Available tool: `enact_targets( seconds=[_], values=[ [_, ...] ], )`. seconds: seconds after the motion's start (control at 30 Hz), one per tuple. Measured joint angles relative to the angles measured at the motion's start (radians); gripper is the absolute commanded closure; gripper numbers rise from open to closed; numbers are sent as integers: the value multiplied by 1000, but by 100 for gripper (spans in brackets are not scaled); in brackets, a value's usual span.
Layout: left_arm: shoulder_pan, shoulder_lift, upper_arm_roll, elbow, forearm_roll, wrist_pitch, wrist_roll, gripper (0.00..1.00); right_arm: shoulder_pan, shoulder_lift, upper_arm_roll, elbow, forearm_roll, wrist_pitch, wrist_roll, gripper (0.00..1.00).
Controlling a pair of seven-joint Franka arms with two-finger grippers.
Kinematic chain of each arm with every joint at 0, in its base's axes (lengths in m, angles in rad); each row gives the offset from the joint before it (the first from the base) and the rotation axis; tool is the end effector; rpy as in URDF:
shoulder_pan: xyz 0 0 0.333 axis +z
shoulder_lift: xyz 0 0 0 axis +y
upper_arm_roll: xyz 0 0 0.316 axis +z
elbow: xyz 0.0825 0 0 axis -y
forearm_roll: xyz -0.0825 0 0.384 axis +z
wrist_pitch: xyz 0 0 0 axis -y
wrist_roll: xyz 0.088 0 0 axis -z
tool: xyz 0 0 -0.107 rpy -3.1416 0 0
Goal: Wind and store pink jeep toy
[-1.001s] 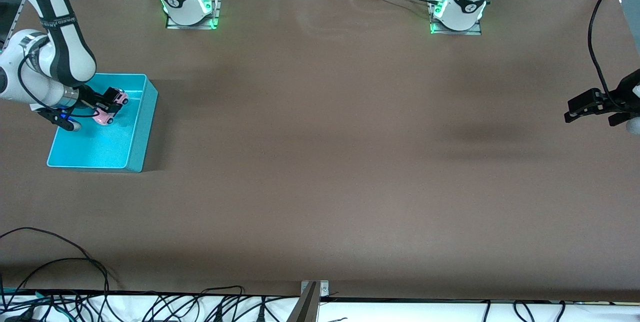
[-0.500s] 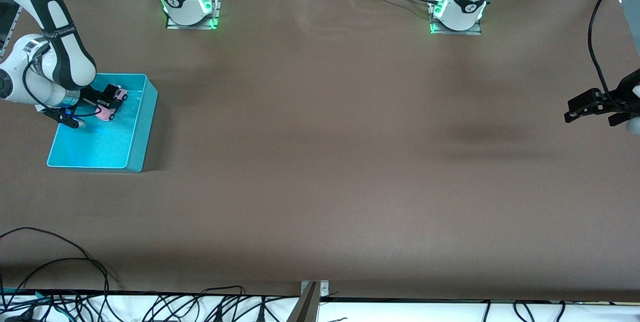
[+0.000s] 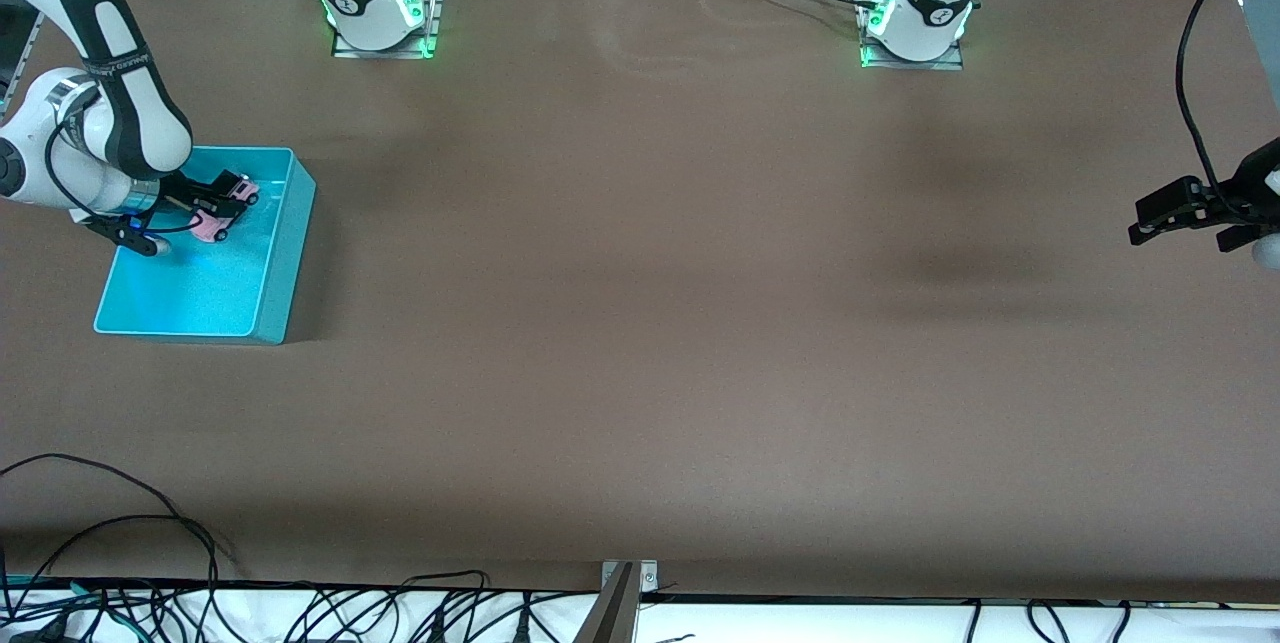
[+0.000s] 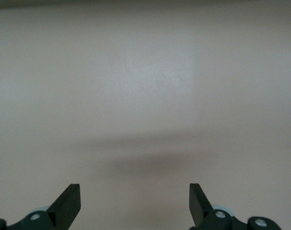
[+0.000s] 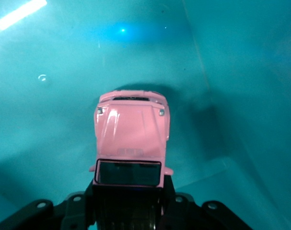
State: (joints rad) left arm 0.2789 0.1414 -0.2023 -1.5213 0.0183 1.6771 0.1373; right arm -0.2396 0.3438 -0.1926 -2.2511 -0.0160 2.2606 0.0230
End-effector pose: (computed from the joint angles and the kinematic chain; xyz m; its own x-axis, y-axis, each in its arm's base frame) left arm 0.6025 0.0561 0.5770 0.9980 -0.0602 0.0185 -0.0603 -0.9982 0.0076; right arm 0.4553 -0.2145 0.1909 0.8501 -0.4176 -0.3208 -0.4149 -0.9063 0.0803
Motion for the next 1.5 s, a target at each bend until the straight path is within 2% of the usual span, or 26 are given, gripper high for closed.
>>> enact_targets(
  seconds=[0.27, 0.57, 0.83, 1.07, 1.1, 1.37, 1.5],
  values=[
    [0, 0, 0, 0, 0, 0, 0, 0, -1, -35, 12, 7, 0, -5, 0, 0],
    [0, 0, 0, 0, 0, 0, 0, 0, -1, -122, 92, 22, 0, -12, 0, 0],
    [0, 0, 0, 0, 0, 0, 0, 0, 1, -163, 179, 96, 0, -11, 0, 0],
    [0, 0, 0, -1, 0, 0, 0, 0, 0, -231, 196, 129, 0, -17, 0, 0],
    [0, 0, 0, -1, 0, 0, 0, 0, 0, -272, 198, 129, 0, -27, -1, 0],
    [0, 0, 0, -1, 0, 0, 0, 0, 0, -320, 221, 134, 0, -85, -3, 0],
    [0, 0, 0, -1, 0, 0, 0, 0, 1, -374, 253, 157, 0, -163, -3, 0]
  ],
)
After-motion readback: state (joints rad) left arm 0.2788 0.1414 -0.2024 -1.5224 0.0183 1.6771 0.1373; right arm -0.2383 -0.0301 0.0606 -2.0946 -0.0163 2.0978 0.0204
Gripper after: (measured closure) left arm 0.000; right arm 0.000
